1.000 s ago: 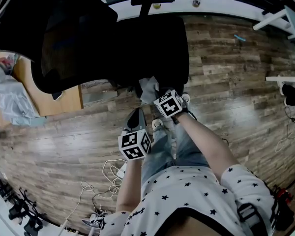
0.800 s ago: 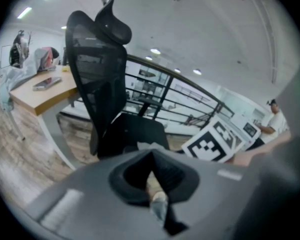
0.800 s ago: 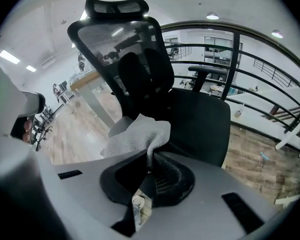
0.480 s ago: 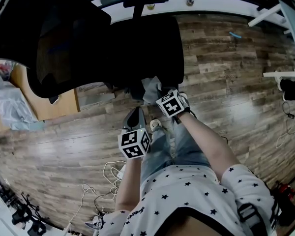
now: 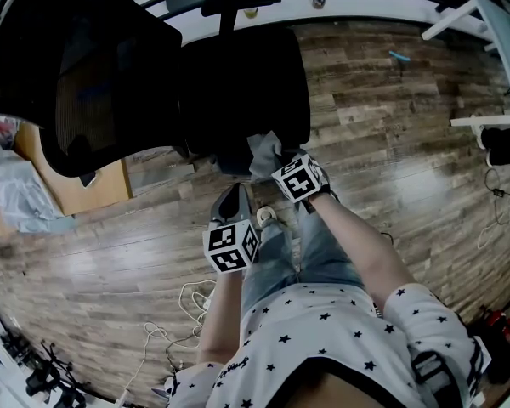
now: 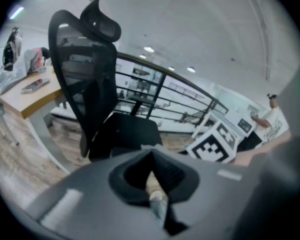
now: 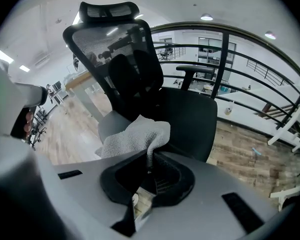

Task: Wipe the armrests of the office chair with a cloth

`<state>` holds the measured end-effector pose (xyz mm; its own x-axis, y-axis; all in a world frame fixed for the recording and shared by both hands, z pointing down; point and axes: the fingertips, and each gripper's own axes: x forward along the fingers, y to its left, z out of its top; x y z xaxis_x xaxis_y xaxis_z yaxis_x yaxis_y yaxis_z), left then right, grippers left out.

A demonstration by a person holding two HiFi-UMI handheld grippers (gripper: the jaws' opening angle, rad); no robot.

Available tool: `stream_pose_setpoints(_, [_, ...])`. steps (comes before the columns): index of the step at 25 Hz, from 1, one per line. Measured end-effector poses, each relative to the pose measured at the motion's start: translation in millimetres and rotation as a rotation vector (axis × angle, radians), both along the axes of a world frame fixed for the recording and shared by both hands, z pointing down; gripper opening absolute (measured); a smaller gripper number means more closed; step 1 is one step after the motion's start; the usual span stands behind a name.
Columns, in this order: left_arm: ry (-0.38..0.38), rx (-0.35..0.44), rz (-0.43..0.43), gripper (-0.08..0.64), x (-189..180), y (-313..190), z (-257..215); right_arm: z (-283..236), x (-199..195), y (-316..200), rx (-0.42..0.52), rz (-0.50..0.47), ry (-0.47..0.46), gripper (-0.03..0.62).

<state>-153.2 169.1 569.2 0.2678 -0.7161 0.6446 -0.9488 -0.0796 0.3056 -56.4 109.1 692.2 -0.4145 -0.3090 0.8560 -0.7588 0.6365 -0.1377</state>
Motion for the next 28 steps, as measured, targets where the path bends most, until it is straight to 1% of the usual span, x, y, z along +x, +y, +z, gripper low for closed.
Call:
stream_pose_setpoints(14, [0.01,0.001,0.045,0.005,21.7,-9.2,-0.6,-0.8,31.3,0.2,-0.007,0.038,0.016,0.028])
stream_pose_setpoints(28, [0.017,0.005,0.074,0.005,38.3,-15.2,-1.2,-0.8,54.6,1.1,-0.006,0.077,0.027,0.028])
